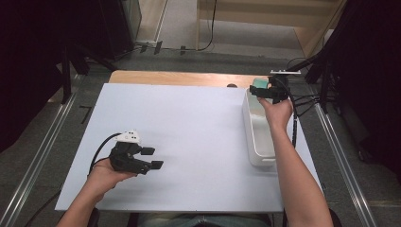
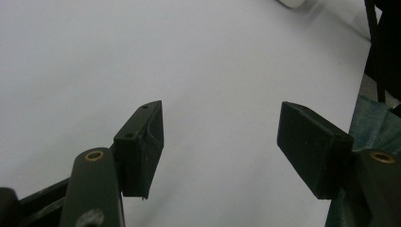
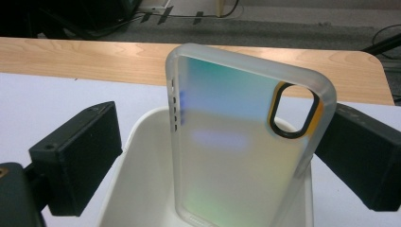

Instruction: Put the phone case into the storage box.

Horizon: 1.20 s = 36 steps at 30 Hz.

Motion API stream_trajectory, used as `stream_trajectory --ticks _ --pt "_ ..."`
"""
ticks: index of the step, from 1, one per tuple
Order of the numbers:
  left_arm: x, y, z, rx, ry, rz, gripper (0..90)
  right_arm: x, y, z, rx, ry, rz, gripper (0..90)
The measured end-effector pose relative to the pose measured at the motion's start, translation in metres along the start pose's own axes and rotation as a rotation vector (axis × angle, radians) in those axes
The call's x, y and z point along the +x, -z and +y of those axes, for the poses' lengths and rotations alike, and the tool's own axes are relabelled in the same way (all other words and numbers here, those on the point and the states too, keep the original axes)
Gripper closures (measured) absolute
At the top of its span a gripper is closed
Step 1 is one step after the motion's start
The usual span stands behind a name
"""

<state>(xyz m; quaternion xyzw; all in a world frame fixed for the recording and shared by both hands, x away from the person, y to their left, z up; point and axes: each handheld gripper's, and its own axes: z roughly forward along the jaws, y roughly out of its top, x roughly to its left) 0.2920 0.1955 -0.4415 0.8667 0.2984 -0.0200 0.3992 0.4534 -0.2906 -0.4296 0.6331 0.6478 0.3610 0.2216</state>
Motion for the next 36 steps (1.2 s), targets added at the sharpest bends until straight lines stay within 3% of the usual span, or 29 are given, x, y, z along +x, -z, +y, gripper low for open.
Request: stream_trajectory --ticks 14,16,23,27,31,36 --pt "0.0 0.0 0.0 -0.008 0.004 0.001 32.3 -0.004 0.011 0.003 0.026 -0.008 0.019 0.6" --pt "0.0 0.0 0.0 -0.008 0.005 0.002 32.3 -0.004 0.014 0.002 0.038 0.001 0.045 0.7" --pt "0.001 0.0 0.0 -0.001 0.005 0.003 32.3 -0.001 0.024 0.003 0.05 0.027 0.05 0.7" --pt "0.001 0.001 0.0 -0.002 0.007 0.004 32.3 0.002 0.028 0.004 0.076 0.026 0.048 0.7" --pt "0.001 0.001 0.0 -0.008 0.01 0.007 32.3 0.002 0.03 0.003 0.111 0.024 0.075 0.7" --pt "0.001 0.001 0.0 -0.01 0.011 0.007 32.3 0.001 0.034 0.002 0.122 0.017 0.078 0.7"
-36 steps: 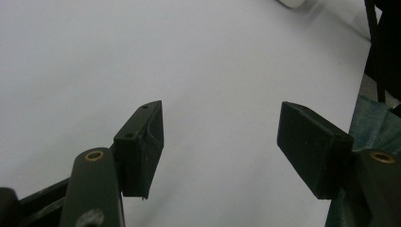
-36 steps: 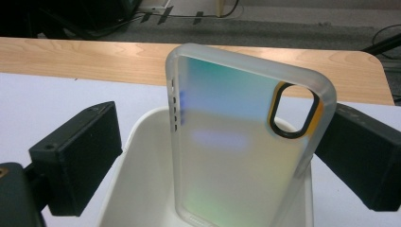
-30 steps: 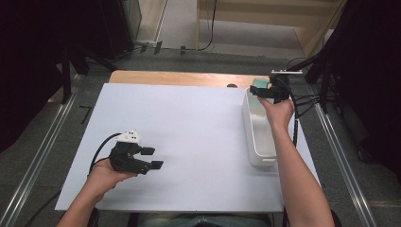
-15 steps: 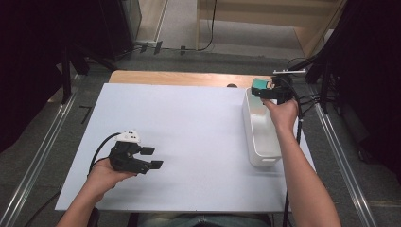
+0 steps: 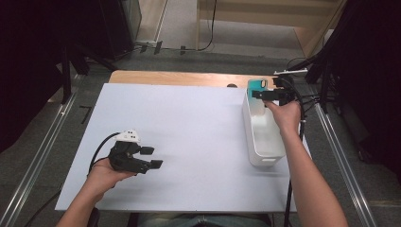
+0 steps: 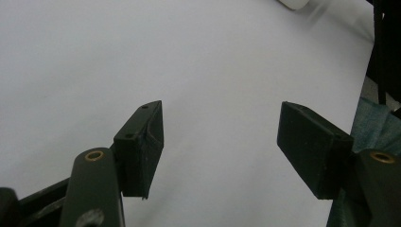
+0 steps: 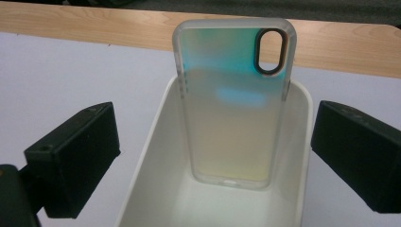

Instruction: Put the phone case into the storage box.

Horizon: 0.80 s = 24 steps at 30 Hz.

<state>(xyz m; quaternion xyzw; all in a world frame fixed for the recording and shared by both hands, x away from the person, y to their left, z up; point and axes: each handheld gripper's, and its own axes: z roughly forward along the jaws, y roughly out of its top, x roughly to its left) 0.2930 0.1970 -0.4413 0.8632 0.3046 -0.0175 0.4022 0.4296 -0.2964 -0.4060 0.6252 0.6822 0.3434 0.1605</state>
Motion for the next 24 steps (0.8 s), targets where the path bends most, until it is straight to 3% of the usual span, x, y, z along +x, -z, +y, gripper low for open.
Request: stream_trajectory --ticks 10,24 --pt "0.0 -0.002 0.0 0.011 -0.005 -0.003 32.3 0.001 0.01 -0.003 0.025 0.013 0.049 0.7" --pt "0.0 -0.001 0.0 0.014 -0.002 -0.005 32.3 0.022 0.025 -0.007 0.046 0.078 0.15 0.8"
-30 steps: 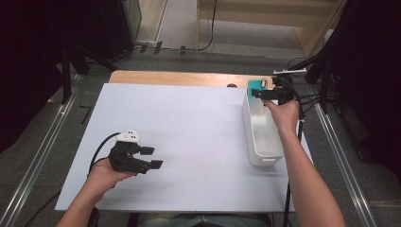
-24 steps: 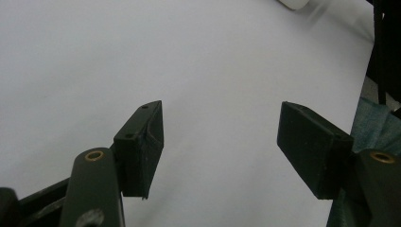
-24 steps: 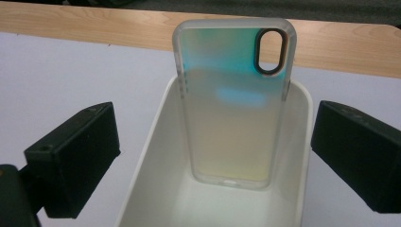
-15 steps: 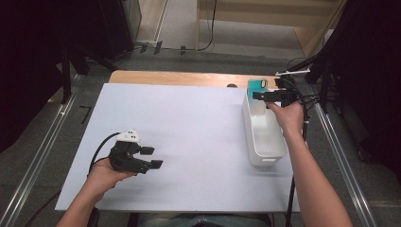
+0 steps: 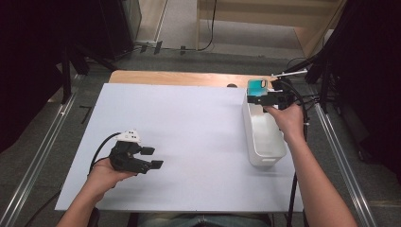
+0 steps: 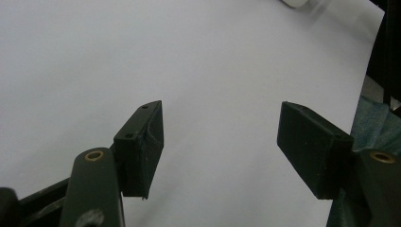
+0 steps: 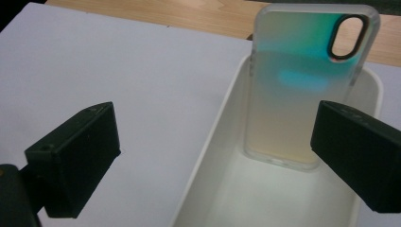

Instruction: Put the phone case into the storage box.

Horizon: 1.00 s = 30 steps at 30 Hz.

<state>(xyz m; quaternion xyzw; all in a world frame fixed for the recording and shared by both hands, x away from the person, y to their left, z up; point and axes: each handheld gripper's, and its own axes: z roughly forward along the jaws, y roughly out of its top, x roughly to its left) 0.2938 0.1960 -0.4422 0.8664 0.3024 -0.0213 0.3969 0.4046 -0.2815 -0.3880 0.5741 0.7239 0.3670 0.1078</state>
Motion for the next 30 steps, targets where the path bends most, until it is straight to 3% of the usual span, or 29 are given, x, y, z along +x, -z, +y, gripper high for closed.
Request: stream_trajectory --ticks 4,21,25,30 --pt "0.0 0.0 0.0 -0.006 0.002 -0.001 32.3 0.005 0.001 0.0 0.003 0.013 0.059 0.9" --pt "0.002 0.001 -0.001 -0.007 0.008 0.002 32.3 0.04 0.002 -0.006 0.011 0.124 0.176 1.1" --pt "0.002 0.002 -0.001 -0.006 0.012 0.003 32.3 0.047 0.003 -0.009 0.01 0.14 0.227 1.2" --pt "0.002 0.002 -0.001 -0.009 0.016 0.002 32.3 0.06 0.002 -0.015 0.02 0.173 0.234 6.0"
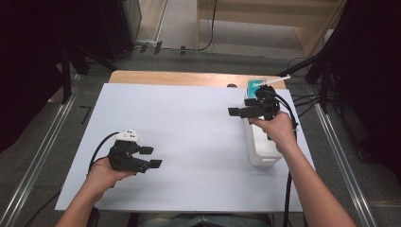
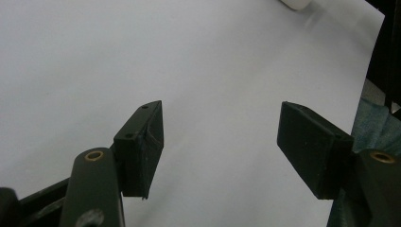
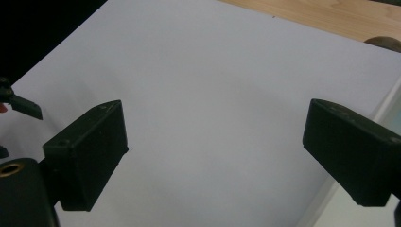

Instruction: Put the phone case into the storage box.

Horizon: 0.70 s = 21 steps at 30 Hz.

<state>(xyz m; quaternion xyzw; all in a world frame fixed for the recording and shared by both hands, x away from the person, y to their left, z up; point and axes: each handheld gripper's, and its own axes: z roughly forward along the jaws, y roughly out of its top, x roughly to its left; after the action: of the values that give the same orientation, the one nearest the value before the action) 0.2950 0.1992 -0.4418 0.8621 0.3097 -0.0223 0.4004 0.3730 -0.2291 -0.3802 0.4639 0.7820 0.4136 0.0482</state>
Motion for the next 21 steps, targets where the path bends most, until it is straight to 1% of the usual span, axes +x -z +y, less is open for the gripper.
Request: stream_trajectory --ticks 5,10,15,17,21 --pt "0.001 0.001 0.0 -0.001 -0.002 0.002 32.3 0.009 -0.002 -0.004 -0.004 0.026 0.02 6.0" --pt "0.001 0.001 0.0 0.0 -0.001 0.005 32.3 0.018 -0.004 -0.008 -0.002 0.048 0.03 6.0" --pt "0.001 0.0 0.001 -0.001 0.001 0.001 32.3 0.024 -0.004 -0.015 0.002 0.058 0.05 6.0" --pt "0.001 0.0 0.001 -0.002 0.0 0.002 32.3 0.026 -0.004 -0.017 0.003 0.063 0.05 6.0" --pt "0.001 0.0 0.001 0.0 0.002 0.003 32.2 0.034 -0.002 -0.024 0.006 0.076 0.07 6.0"
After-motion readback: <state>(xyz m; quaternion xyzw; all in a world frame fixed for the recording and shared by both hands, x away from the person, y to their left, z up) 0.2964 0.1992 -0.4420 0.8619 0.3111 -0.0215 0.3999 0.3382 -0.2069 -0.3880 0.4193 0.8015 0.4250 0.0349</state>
